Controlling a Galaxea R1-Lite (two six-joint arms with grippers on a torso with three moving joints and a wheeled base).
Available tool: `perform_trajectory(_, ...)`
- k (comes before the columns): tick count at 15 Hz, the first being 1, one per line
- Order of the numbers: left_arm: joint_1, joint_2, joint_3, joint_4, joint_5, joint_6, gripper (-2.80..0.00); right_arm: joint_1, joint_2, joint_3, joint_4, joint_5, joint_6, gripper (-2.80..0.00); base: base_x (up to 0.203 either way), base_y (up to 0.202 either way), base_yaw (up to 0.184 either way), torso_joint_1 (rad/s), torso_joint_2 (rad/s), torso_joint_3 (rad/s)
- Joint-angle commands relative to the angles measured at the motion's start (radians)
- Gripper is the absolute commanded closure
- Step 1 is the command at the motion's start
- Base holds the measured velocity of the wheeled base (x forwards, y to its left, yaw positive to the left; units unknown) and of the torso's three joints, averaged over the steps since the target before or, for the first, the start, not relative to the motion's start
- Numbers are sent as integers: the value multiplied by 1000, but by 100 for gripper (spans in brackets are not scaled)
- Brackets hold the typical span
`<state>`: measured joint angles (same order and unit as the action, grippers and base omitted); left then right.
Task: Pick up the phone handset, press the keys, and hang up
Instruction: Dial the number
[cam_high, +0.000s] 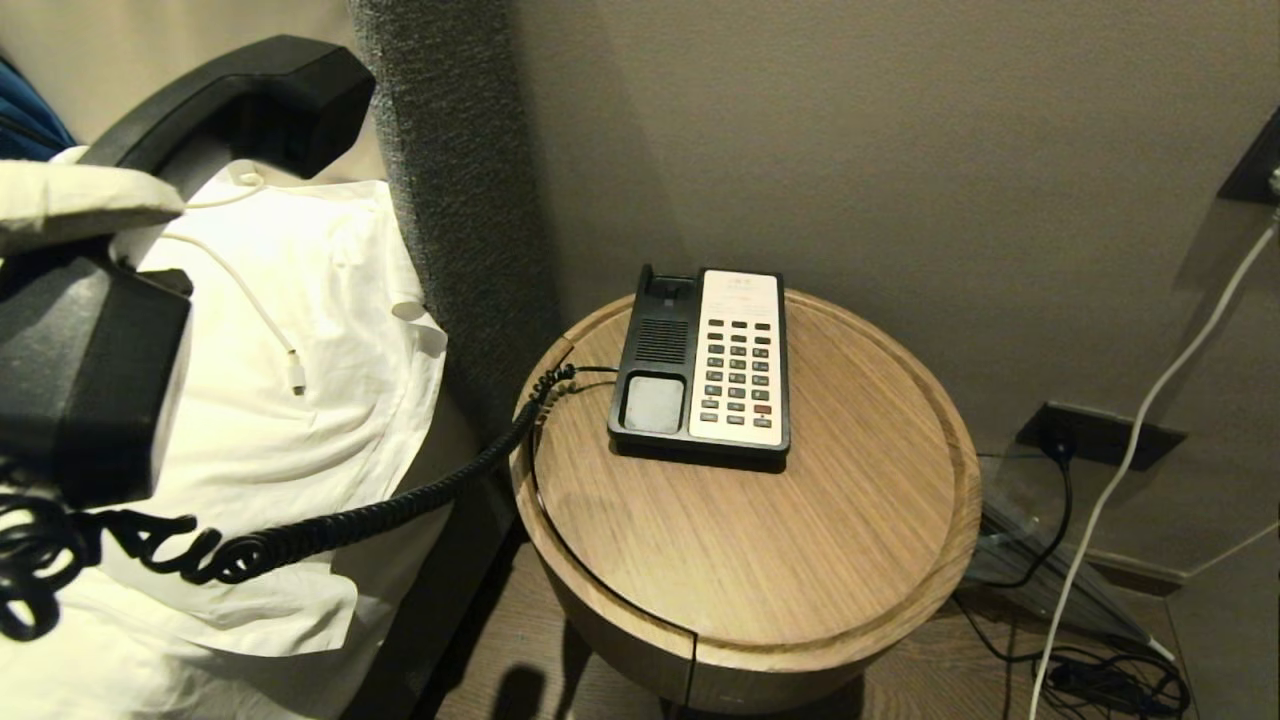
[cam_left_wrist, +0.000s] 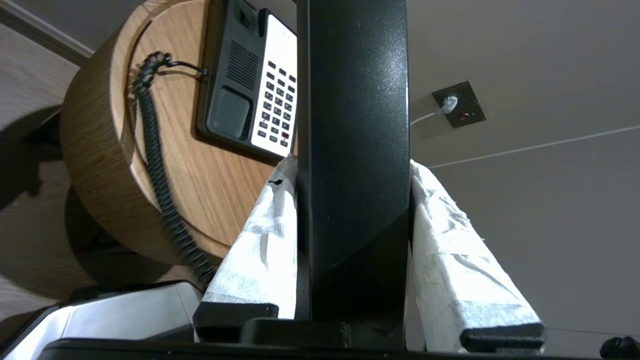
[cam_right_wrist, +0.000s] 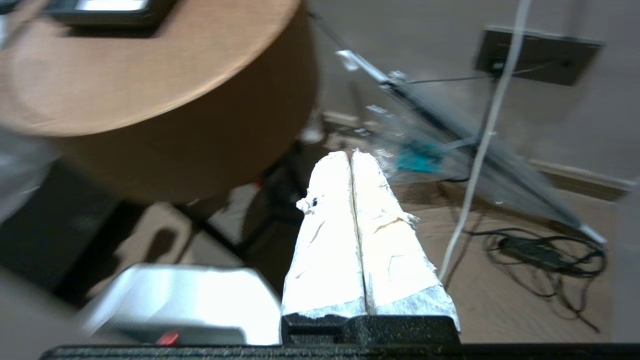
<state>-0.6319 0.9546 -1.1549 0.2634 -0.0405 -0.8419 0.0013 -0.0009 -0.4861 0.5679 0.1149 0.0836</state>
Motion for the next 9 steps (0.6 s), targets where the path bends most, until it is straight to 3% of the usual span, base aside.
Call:
perform_trajectory(1, 21, -63, 38, 3, -24, -7, 0, 0, 1, -137, 75, 66, 4, 0, 0, 0, 0, 0, 0, 0)
perform_trajectory(3, 21, -91, 70, 2, -28, -6, 0, 1, 2, -198, 82, 138, 5, 0, 0, 0, 0, 0, 0, 0)
perform_trajectory(6, 22, -103, 75, 2, -32, -7, 0, 0, 63, -300, 70, 144, 25, 0, 0, 0, 0, 0, 0, 0)
perform_trajectory(9, 23, -99, 69, 2, -50, -7, 0, 1, 362, -473, 66, 143, 158, 0, 0, 0, 0, 0, 0, 0)
